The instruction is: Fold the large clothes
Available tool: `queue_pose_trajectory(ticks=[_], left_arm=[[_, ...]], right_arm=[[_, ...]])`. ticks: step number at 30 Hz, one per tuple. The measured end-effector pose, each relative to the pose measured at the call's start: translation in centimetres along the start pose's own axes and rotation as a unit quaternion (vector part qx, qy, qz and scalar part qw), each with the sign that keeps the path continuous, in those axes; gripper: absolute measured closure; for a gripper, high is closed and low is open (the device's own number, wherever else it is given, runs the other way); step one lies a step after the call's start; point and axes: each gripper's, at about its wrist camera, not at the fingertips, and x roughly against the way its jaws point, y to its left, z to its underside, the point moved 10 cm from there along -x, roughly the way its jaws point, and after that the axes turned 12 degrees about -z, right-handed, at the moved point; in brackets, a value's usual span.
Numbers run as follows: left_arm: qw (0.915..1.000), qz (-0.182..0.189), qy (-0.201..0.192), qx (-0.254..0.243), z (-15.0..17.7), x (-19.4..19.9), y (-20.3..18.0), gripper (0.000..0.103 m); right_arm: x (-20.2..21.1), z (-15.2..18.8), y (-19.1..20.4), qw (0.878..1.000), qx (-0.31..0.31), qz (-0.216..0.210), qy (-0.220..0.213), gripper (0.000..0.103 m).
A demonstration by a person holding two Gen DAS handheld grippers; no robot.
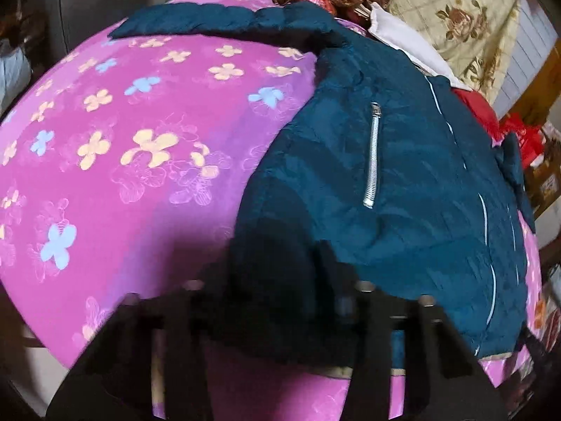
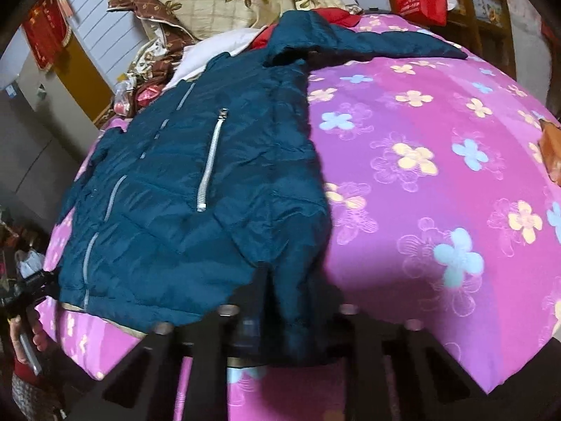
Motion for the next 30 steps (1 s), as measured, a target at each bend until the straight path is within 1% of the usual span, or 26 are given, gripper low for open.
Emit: queue_pose_trajectory(ticks=[1, 3, 6, 9, 13, 16, 18, 20, 21, 22, 23, 24, 25, 26, 27, 28, 30], left_arm=[[1.0, -0.004, 0.003, -0.002, 0.2, 0.5, -0.3, 0.083], [0.9997, -0.021, 0.002, -0.014, 0.6, 1.6, -1.1, 0.088], [0.9992, -0.027, -0.009, -0.03, 1.9, 2.9, -1.8, 0.09], [0.9989, -0.024, -0.015, -0.038, 3.1, 4.2, -2.2, 0.09], [0.9988, -0.026, -0.02, -0.036, 4.6, 5.3, -1.8, 0.089], [0.9983, -0.041, -0.028, -0.032, 4.2, 5.5, -1.2, 0.088], [0.9977, -0.049, -0.04, -0.022, 4.0, 6.5, -0.7, 0.083], [0.9962, -0.062, -0.059, -0.014, 3.5, 7.7, 0.1, 0.08], [0.9946, -0.074, -0.072, -0.011, 3.2, 8.5, 0.5, 0.076], [0.9926, -0.088, -0.084, -0.01, 3.0, 9.3, 0.8, 0.069], [0.991, -0.096, -0.093, -0.01, 2.9, 9.9, 1.0, 0.066], [0.989, -0.104, -0.105, -0.011, 2.8, 10.7, 1.2, 0.064], [0.9873, -0.108, -0.115, -0.012, 2.5, 11.5, 1.3, 0.063], [0.986, -0.11, -0.124, -0.013, 2.3, 12.1, 1.3, 0.063], [0.9846, -0.111, -0.134, -0.015, 2.1, 12.9, 1.3, 0.06], [0.9838, -0.11, -0.141, -0.015, 2.1, 13.5, 1.3, 0.055], [0.9817, -0.107, -0.157, -0.017, 1.7, 14.8, 0.8, 0.052]], right_arm=[[0.3, -0.1, 0.2, 1.0, -0.004, -0.005, -0.001, 0.094], [1.1, -0.3, 0.3, 1.0, -0.007, -0.012, -0.005, 0.096], [2.6, -0.7, 0.1, 1.0, -0.009, -0.016, -0.014, 0.097], [3.6, -0.6, -0.9, 1.0, -0.012, -0.008, -0.017, 0.097], [4.1, -0.3, -2.3, 0.999, -0.028, -0.004, -0.017, 0.097], [4.2, -0.4, -2.9, 0.999, -0.044, -0.008, -0.021, 0.097], [4.8, -0.8, -2.9, 0.998, -0.05, -0.008, -0.026, 0.095], [6.1, -1.3, -2.9, 0.998, -0.042, 0.023, -0.04, 0.094], [6.8, -1.5, -3.1, 0.997, -0.036, 0.038, -0.05, 0.09], [7.8, -2.0, -3.0, 0.996, -0.029, 0.055, -0.064, 0.088], [8.5, -2.3, -3.0, 0.995, -0.025, 0.061, -0.075, 0.085], [9.3, -2.7, -2.6, 0.994, -0.02, 0.062, -0.086, 0.072], [10.1, -3.0, -2.1, 0.993, -0.016, 0.062, -0.097, 0.057], [10.9, -3.4, -1.6, 0.992, -0.01, 0.062, -0.113, 0.051], [11.6, -3.7, -1.0, 0.99, -0.003, 0.064, -0.126, 0.044], [12.3, -4.0, -0.1, 0.988, 0.009, 0.068, -0.139, 0.04], [13.0, -4.4, 1.7, 0.986, 0.036, 0.07, -0.15, 0.04]])
